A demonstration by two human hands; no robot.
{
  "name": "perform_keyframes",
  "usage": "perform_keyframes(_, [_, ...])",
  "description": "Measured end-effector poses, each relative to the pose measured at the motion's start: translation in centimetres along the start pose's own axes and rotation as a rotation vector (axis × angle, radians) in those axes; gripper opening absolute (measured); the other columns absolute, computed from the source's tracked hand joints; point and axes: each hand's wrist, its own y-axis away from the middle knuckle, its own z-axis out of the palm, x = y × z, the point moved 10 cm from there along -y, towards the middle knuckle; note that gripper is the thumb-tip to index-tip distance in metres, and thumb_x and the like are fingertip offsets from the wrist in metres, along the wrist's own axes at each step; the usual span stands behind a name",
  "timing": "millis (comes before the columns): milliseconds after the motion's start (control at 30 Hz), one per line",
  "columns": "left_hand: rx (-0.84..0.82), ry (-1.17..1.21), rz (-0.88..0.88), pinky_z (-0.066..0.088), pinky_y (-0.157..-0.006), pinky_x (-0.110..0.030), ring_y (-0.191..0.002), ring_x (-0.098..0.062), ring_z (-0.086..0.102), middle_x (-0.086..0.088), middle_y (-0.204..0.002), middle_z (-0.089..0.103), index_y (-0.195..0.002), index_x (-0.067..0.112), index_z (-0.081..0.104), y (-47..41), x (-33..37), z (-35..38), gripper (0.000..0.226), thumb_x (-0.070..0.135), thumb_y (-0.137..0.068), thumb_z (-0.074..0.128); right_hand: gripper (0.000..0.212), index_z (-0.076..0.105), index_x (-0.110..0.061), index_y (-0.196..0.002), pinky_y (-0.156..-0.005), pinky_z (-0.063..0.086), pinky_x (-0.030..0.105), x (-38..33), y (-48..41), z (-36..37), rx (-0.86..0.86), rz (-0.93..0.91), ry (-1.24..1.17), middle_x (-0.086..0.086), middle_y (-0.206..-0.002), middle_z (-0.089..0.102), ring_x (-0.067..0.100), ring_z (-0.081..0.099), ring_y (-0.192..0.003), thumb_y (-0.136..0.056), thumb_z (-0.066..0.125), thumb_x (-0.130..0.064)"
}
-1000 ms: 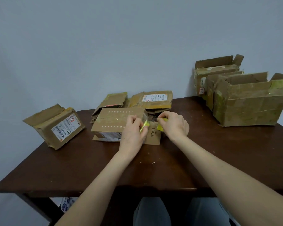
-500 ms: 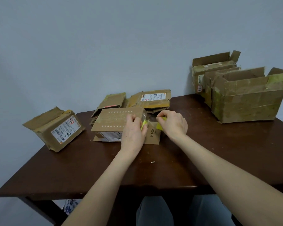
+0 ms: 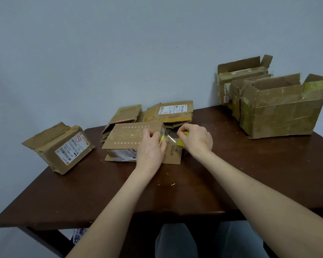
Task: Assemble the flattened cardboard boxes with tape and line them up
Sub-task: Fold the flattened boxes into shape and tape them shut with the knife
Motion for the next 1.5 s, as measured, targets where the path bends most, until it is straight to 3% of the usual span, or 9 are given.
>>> perform_keyframes(467, [0.007,-0.085,0.007,0.034,-0.057,-0.03,-0.064,-0.022,0.04,-0.013,-0.102,0.044,-0.086,0.001,0.062,-0.8,0.3,0.5,0.021,0.018,-0.094,0.053,0.018,0.07,-0.033,-0.093,-0.083,0.049,0.037,0.1,-0.2,0.1,0.021,-0.021,-0.006,-0.003,-0.093,0.07,0.022,0.062,-0.092,-0.093,0.052,-0.035])
perform_keyframes(667, [-0.044,-0.128,-0.002,0.033,-0.066,-0.029,-0.073,-0.021,0.04,-0.011,-0.107,0.042,-0.098,0.003,0.061,-1.3,0.5,1.0,0.023,0.022,-0.095,0.05,0.018,0.07,-0.033,-0.091,-0.069,0.042,0.028,0.7,-0.4,-0.3,0.04,-0.007,-0.045,-0.003,-0.09,0.069,0.023,0.061,-0.091,-0.093,0.053,-0.035])
perform_keyframes(833, [-0.08,-0.156,-0.008,0.038,-0.069,-0.029,-0.077,-0.021,0.044,-0.011,-0.111,0.041,-0.103,0.005,0.062,-1.7,0.4,1.5,0.024,0.023,-0.095,0.05,0.016,0.071,-0.033,-0.091,-0.068,0.04,0.027,0.9,-0.5,-0.1,0.036,-0.011,-0.091,-0.004,-0.092,0.069,0.021,0.06,-0.091,-0.092,0.055,-0.037])
perform_keyframes(1000, [-0.12,-0.229,0.027,0.042,-0.084,-0.031,-0.099,-0.026,0.048,-0.012,-0.118,0.042,-0.103,0.005,0.064,-2.0,0.3,2.5,0.024,0.022,-0.092,0.052,0.012,0.07,-0.034,-0.088,-0.072,0.045,0.03,2.7,-1.1,-2.0,0.075,0.05,-0.259,-0.006,-0.092,0.066,0.018,0.056,-0.09,-0.089,0.059,-0.036])
perform_keyframes(1100, [-0.138,-0.247,0.057,0.044,-0.081,-0.032,-0.096,-0.023,0.046,-0.01,-0.11,0.044,-0.099,0.008,0.064,-2.2,0.7,2.6,0.027,0.032,-0.093,0.053,0.009,0.068,-0.035,-0.084,-0.076,0.047,0.032,4.2,-1.7,-4.0,0.118,0.065,-0.296,-0.007,-0.089,0.062,0.016,0.054,-0.09,-0.088,0.061,-0.036])
perform_keyframes(1233, [0.053,-0.37,0.282,0.043,-0.062,-0.034,-0.085,-0.025,0.053,-0.007,-0.092,0.055,-0.082,0.01,0.066,-1.3,6.4,1.2,0.028,0.036,-0.087,0.055,0.009,0.067,-0.034,-0.08,-0.073,0.042,0.03,5.5,-2.6,-6.1,0.177,0.097,-0.365,-0.007,-0.091,0.066,0.016,0.055,-0.091,-0.087,0.061,-0.034])
perform_keyframes(1333, [-0.238,-0.318,0.177,0.044,-0.066,-0.034,-0.097,-0.024,0.056,-0.004,-0.1,0.06,-0.1,0.015,0.061,-0.5,7.6,5.5,0.031,0.041,-0.095,0.044,0.01,0.069,-0.031,-0.084,-0.071,0.04,0.029,6.2,-3.1,-7.4,0.198,0.097,-0.362,-0.005,-0.093,0.068,0.016,0.055,-0.088,-0.088,0.06,-0.033])
perform_keyframes(1400, [-0.436,-0.283,0.08,0.047,-0.07,-0.035,-0.097,-0.026,0.06,-0.006,-0.1,0.064,-0.101,0.015,0.058,0.6,7.3,8.9,0.032,0.043,-0.097,0.044,0.011,0.07,-0.03,-0.087,-0.071,0.04,0.029,6.8,-3.4,-8.0,0.201,0.108,-0.358,-0.004,-0.095,0.067,0.015,0.053,-0.088,-0.089,0.06,-0.034])
perform_keyframes(1500, [-0.488,-0.203,0.07,0.049,-0.074,-0.036,-0.099,-0.024,0.059,-0.003,-0.107,0.06,-0.108,0.017,0.055,1.4,8.0,10.8,0.033,0.047,-0.094,0.049,0.012,0.071,-0.03,-0.088,-0.072,0.041,0.029,7.9,-3.7,-8.7,0.22,0.119,-0.348,-0.004,-0.096,0.067,0.017,0.054,-0.09,-0.089,0.06,-0.034])
